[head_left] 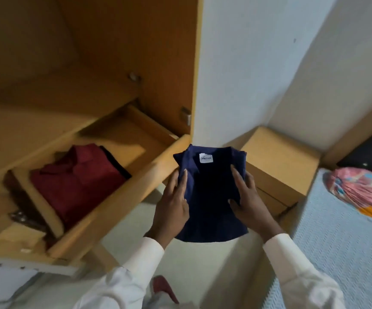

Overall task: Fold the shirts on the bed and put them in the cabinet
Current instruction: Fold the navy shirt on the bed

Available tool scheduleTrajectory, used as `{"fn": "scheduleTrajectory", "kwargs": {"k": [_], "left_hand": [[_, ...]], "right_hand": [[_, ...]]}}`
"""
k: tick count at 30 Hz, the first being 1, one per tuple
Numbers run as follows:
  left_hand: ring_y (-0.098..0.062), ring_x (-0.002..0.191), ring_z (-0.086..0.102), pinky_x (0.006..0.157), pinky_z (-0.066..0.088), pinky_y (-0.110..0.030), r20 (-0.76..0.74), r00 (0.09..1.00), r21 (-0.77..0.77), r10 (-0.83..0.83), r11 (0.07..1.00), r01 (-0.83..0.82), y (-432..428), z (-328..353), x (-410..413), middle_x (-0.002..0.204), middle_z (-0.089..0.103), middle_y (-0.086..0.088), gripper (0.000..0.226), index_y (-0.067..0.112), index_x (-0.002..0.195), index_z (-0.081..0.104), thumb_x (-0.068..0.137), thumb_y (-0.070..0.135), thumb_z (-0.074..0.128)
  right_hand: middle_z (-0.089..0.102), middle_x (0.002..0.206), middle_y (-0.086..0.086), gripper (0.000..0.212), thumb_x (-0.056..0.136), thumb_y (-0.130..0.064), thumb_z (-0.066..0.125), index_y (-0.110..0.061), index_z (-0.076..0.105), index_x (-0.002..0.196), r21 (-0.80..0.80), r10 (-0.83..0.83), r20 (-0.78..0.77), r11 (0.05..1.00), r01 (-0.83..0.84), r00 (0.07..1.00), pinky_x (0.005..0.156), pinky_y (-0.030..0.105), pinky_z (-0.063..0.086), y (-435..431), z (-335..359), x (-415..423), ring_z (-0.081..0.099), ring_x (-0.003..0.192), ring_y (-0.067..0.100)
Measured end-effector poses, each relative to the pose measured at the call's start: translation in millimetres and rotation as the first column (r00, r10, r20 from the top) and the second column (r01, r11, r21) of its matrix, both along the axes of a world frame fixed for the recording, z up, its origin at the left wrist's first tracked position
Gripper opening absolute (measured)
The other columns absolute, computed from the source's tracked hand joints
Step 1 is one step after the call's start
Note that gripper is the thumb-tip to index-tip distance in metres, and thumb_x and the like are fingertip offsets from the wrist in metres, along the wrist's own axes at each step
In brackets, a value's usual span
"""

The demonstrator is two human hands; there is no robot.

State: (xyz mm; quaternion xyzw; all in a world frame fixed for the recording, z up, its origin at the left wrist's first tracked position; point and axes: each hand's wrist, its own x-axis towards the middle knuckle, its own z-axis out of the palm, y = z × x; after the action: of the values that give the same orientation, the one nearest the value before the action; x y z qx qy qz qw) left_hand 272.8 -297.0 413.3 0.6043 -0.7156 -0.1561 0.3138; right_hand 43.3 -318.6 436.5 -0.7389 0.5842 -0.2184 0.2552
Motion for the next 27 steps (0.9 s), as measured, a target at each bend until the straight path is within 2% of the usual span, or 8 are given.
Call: {"fn": "scheduleTrajectory", "kwargs": {"k": [5,7,9,12,16,20,24,27], "left_hand": [[-0.025,0.133,0.048,0.092,0.047,-0.021,-0.066,0.991,-0.099,0.118,0.987,-0.124,-43.0,32.9,74.9,0.162,0.009,0.002,0.084,0.027,0.156,0.018,0.088,0.001,0.06],[-0.026,0.137,0.042,0.096,0.042,-0.019,-0.085,0.978,-0.125,0.189,0.972,-0.199,-60.4,45.7,99.4,0.162,0.01,-0.004,0.083,0.023,0.156,0.019,0.088,-0.001,0.06],[-0.026,0.135,0.044,0.093,0.04,-0.017,-0.096,0.96,-0.143,0.265,0.95,-0.277,-78.2,55.9,123.0,0.162,0.011,-0.007,0.084,0.025,0.156,0.018,0.089,0.0,0.061],[-0.028,0.13,0.05,0.092,0.049,-0.027,-0.118,0.944,-0.161,0.309,0.932,-0.326,-105.1,66.4,152.2,0.163,0.007,-0.005,0.085,0.027,0.156,0.015,0.089,0.001,0.061],[-0.026,0.137,0.041,0.101,0.046,-0.03,-0.152,0.901,-0.116,0.406,0.898,-0.424,-145.5,66.3,183.9,0.163,0.004,-0.006,0.079,0.021,0.157,0.016,0.092,0.002,0.058],[-0.024,0.142,0.032,0.106,0.037,-0.027,-0.191,0.829,0.011,0.526,0.845,-0.534,-177.8,37.2,198.7,0.163,0.005,-0.008,0.077,0.017,0.156,0.018,0.092,0.0,0.058],[-0.027,0.148,0.017,0.115,0.026,-0.029,-0.168,0.753,0.236,0.636,0.768,-0.595,-195.2,-14.4,204.3,0.162,0.006,-0.013,0.079,0.01,0.154,0.02,0.088,-0.004,0.061],[-0.034,0.147,0.019,0.115,0.023,-0.033,-0.166,0.753,0.356,0.637,0.751,-0.556,-199.6,-44.6,203.7,0.158,0.013,-0.021,0.077,0.002,0.152,0.023,0.087,-0.003,0.063]], "right_hand": [[0.005,0.158,-0.005,0.102,0.086,-0.016,0.067,-0.04,-0.005,0.154,-0.093,0.168,-0.071,0.98,-0.174,0.983,0.091,0.035,0.05,-79.2,42.4,72.2,0.054,0.118,0.034],[0.006,0.157,-0.002,0.104,0.084,-0.015,0.068,-0.037,-0.005,0.155,-0.155,0.246,-0.099,0.953,-0.26,0.964,0.091,0.039,0.053,-111.1,55.4,100.8,0.056,0.115,0.038],[0.007,0.157,0.004,0.102,0.084,-0.012,0.067,-0.034,-0.003,0.155,-0.201,0.307,-0.111,0.924,-0.324,0.945,0.095,0.042,0.051,-143.3,67.6,129.3,0.052,0.12,0.041],[0.003,0.16,0.004,0.1,0.086,-0.01,0.065,-0.033,-0.003,0.156,-0.213,0.358,-0.117,0.902,-0.375,0.926,0.099,0.042,0.049,-189.0,84.1,167.0,0.049,0.124,0.039],[0.001,0.161,0.007,0.099,0.088,-0.01,0.067,-0.03,-0.001,0.157,-0.186,0.475,-0.092,0.855,-0.484,0.875,0.098,0.04,0.051,-247.4,83.0,210.5,0.049,0.126,0.035],[0.005,0.162,0.011,0.103,0.086,-0.008,0.069,-0.037,0.0,0.156,-0.043,0.522,-0.121,0.847,-0.53,0.844,0.103,0.04,0.047,-299.7,48.2,239.7,0.04,0.136,0.035],[0.01,0.162,0.016,0.099,0.084,-0.003,0.066,-0.028,0.004,0.157,0.168,0.591,-0.215,0.806,-0.567,0.777,0.116,0.043,0.031,-340.1,0.0,260.2,0.025,0.146,0.038],[0.004,0.163,0.017,0.093,0.088,-0.004,0.062,-0.022,0.003,0.156,0.31,0.679,-0.351,0.734,-0.604,0.645,0.12,0.043,0.02,-360.9,-32.4,268.8,0.011,0.149,0.036]]}}
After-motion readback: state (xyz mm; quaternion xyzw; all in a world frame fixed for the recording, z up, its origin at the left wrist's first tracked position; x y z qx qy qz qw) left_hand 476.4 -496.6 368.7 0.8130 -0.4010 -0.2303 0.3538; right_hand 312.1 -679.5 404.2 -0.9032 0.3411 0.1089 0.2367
